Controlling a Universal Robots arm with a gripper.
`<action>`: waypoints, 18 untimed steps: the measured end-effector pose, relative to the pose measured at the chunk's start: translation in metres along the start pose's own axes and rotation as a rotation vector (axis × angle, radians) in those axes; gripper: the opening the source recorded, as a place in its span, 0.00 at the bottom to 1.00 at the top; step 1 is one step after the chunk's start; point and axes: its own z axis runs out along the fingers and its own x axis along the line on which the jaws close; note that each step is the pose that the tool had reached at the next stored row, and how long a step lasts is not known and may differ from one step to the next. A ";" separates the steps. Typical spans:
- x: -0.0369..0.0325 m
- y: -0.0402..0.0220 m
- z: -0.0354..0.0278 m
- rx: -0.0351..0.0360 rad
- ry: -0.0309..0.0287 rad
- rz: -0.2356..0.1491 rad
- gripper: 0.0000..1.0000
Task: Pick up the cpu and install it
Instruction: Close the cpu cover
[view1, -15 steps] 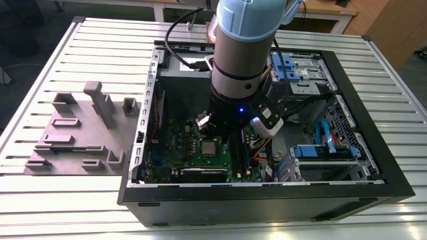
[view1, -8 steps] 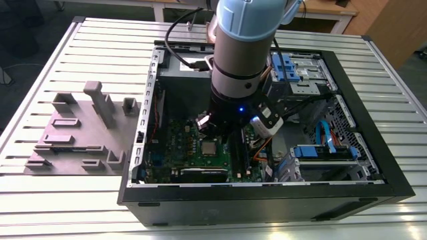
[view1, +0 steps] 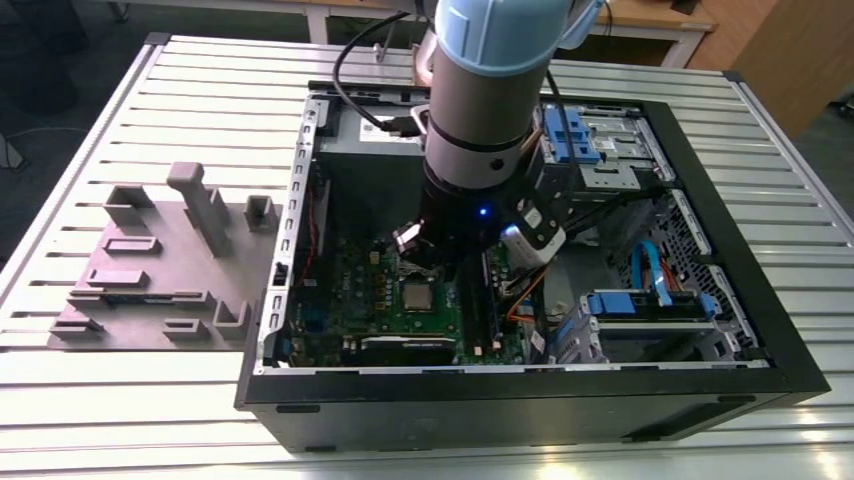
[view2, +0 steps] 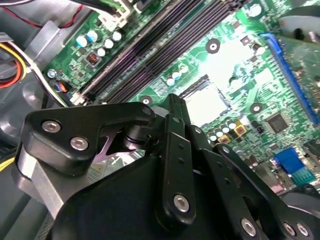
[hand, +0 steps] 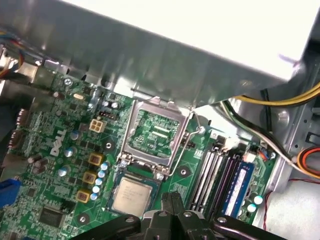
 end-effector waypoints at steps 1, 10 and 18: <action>-0.0014 0.0009 0.0002 0.0000 0.0000 0.000 0.10; -0.0098 0.0143 0.0063 0.0001 0.0000 0.000 0.10; -0.0107 0.0172 0.0120 -0.0001 -0.0001 -0.052 0.10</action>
